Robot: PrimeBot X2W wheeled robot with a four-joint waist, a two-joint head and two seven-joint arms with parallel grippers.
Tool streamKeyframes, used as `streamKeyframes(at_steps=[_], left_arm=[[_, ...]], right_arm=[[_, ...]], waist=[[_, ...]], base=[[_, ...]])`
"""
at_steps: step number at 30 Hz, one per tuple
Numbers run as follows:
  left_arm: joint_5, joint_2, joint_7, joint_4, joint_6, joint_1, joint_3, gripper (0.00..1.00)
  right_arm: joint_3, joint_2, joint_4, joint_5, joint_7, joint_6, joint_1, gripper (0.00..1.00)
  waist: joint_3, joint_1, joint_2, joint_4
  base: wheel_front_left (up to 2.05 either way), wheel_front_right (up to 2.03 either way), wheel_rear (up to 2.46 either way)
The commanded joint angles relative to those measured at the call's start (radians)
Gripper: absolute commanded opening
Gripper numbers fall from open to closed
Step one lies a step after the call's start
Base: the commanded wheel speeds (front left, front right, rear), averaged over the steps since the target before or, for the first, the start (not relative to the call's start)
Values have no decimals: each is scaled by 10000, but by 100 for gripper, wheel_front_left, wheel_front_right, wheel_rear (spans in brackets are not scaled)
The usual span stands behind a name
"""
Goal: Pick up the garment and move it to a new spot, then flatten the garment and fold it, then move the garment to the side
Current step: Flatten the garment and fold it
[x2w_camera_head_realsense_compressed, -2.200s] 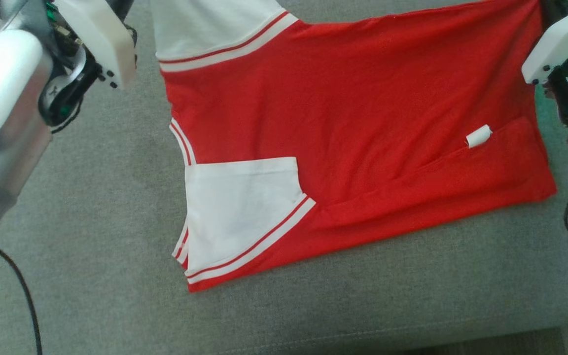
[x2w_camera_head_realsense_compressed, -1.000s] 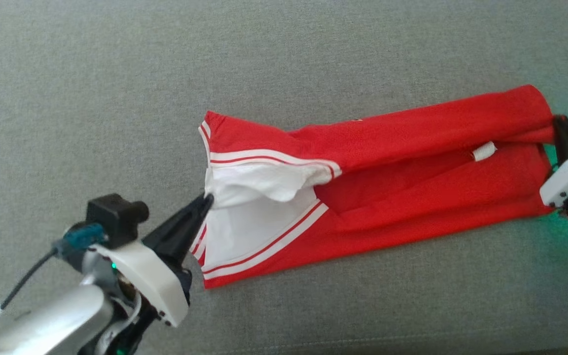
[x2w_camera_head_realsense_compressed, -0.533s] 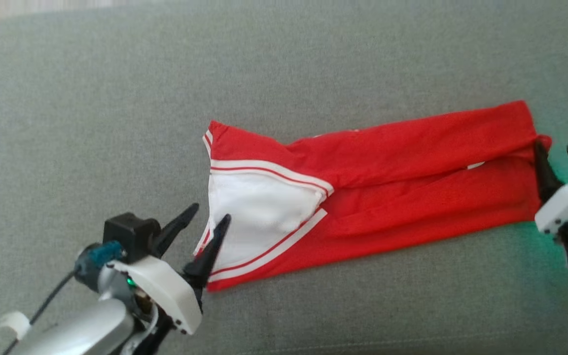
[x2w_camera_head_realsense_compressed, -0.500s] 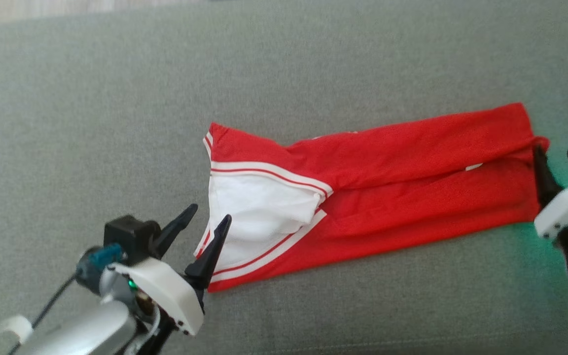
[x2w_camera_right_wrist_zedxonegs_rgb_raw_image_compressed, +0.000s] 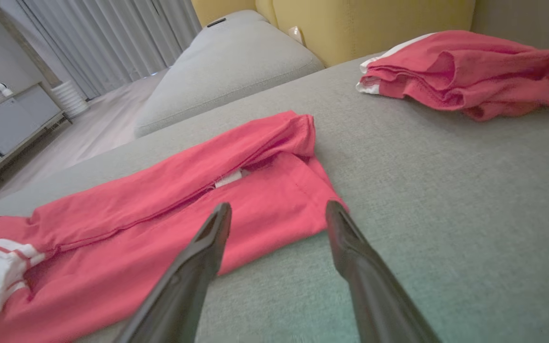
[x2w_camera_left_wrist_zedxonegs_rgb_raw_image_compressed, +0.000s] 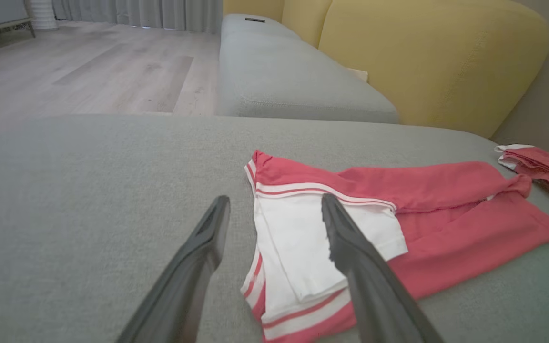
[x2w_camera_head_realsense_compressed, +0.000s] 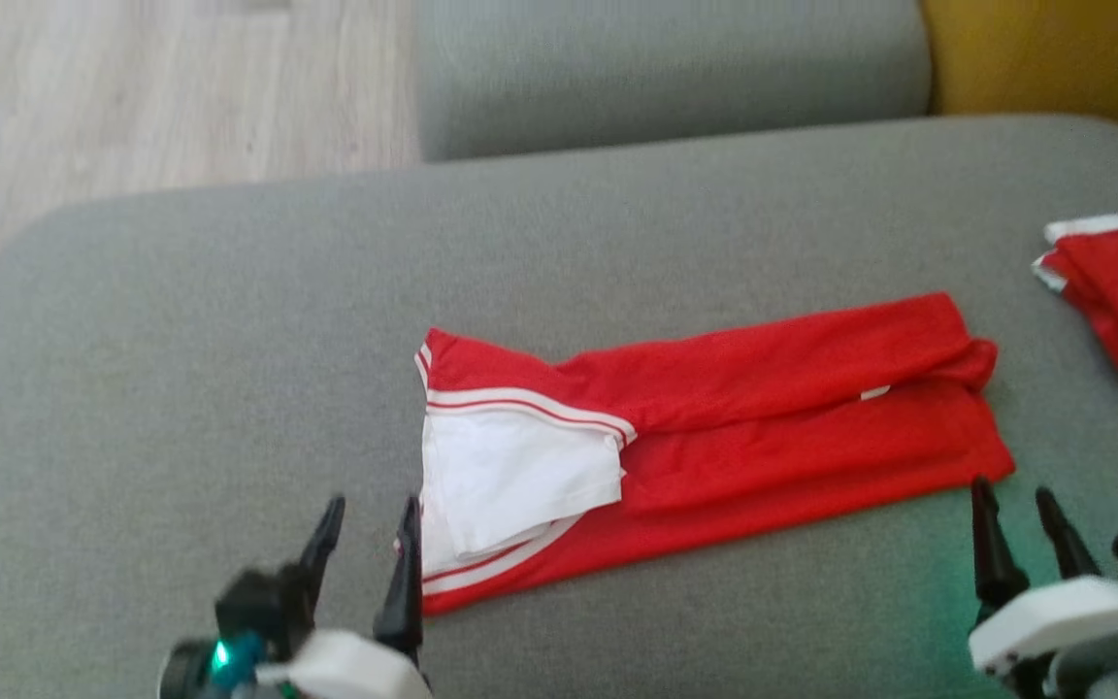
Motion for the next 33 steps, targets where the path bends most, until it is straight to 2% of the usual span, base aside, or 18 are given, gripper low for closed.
streamKeyframes(at_steps=[1, 6, 13, 18, 24, 29, 33], left_arm=[[283, -59, -123, -262, -51, -203, 560, 100], [2253, -982, -124, -145, -499, 850, 1287, 100], [3496, -1639, -125, -14, -951, 1383, 1827, 100], [3925, -1861, -125, 71, -1319, 1560, 2113, 100], [4263, -2142, -125, 159, -1809, 1510, 2292, 100], [4429, -2405, -125, 337, -2146, 1356, 2429, 100], [4531, -2517, -125, 396, -2312, 1279, 2551, 100]], right_arm=[[185, -113, -361, -92, -178, 67, -166, 100], [-74, 220, -415, -272, -453, 67, 443, 100], [-826, 340, -185, -629, -12, 67, 464, 100], [-1904, 337, 332, -993, 813, 67, -302, 100], [-2971, -164, 1271, -1589, 2006, 67, -1793, 100], [-3593, -683, 2219, -2452, 2611, 67, -2896, 100], [-3885, -753, 2797, -2815, 2913, 67, -3365, 100]], waist=[[-264, 0, -1, 9], [-656, 0, -1, 353], [-752, 0, -1, 1124], [-597, 0, -1, 1625], [-164, 0, -1, 1974], [330, 0, -1, 2122], [559, 0, -1, 2157]], base=[[0, 0, 0], [0, 0, 0], [0, 0, 0], [0, 0, 0], [0, 0, 0], [0, 0, 0], [0, 0, 0]])
